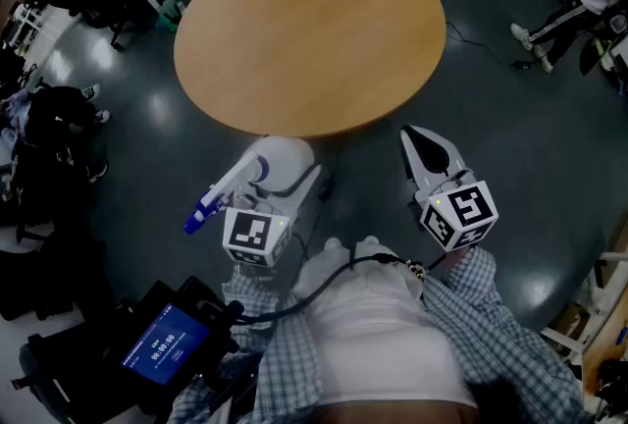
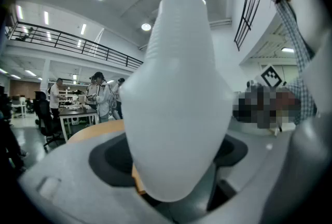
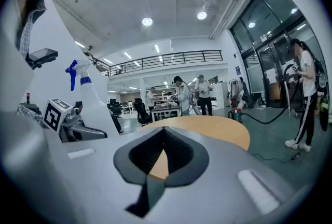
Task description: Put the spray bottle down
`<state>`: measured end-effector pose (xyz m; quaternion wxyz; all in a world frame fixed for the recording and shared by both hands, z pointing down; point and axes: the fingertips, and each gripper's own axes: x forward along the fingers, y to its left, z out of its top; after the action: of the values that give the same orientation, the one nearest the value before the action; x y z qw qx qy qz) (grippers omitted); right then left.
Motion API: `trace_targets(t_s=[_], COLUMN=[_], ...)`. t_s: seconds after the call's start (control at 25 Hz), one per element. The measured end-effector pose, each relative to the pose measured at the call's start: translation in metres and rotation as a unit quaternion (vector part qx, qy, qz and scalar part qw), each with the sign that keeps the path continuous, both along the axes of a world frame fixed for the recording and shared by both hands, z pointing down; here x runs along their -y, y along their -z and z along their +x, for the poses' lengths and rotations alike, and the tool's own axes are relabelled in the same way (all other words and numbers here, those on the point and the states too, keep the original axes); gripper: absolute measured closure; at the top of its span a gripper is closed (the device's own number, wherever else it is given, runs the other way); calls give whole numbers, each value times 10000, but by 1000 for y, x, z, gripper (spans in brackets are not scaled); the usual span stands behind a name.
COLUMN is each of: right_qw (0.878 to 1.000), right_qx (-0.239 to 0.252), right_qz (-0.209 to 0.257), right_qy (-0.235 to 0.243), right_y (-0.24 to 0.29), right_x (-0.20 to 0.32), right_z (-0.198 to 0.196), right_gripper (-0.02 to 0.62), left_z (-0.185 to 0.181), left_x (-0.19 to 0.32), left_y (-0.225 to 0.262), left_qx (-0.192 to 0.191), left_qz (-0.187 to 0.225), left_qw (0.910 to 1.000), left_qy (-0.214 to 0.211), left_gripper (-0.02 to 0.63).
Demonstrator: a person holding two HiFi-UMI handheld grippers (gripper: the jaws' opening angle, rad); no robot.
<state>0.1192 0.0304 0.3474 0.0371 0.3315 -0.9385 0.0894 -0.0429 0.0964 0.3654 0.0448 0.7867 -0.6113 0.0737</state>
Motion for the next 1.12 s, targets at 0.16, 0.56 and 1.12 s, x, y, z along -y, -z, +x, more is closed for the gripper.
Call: trace_targets(t_s=[0.16,0.56,1.12], right_qw=[10000,10000,9999], right_qx=[-60,34,116], right_qz=[40,-10,-45], right_qy=[37,90,99], right_y=[3,4,-8], right_x=[0,16,2], right_z=[-1,13,61], right_gripper=[594,594,592], left_z=[0,8,57], left_x=[0,14,0], left_y=[1,1,-3], left_qx=[-1,55,95], left_qz=[-39,-59,-50], left_qw=[10000,9999,9999], left_qy=[3,122,126], left_gripper=[192,192,191])
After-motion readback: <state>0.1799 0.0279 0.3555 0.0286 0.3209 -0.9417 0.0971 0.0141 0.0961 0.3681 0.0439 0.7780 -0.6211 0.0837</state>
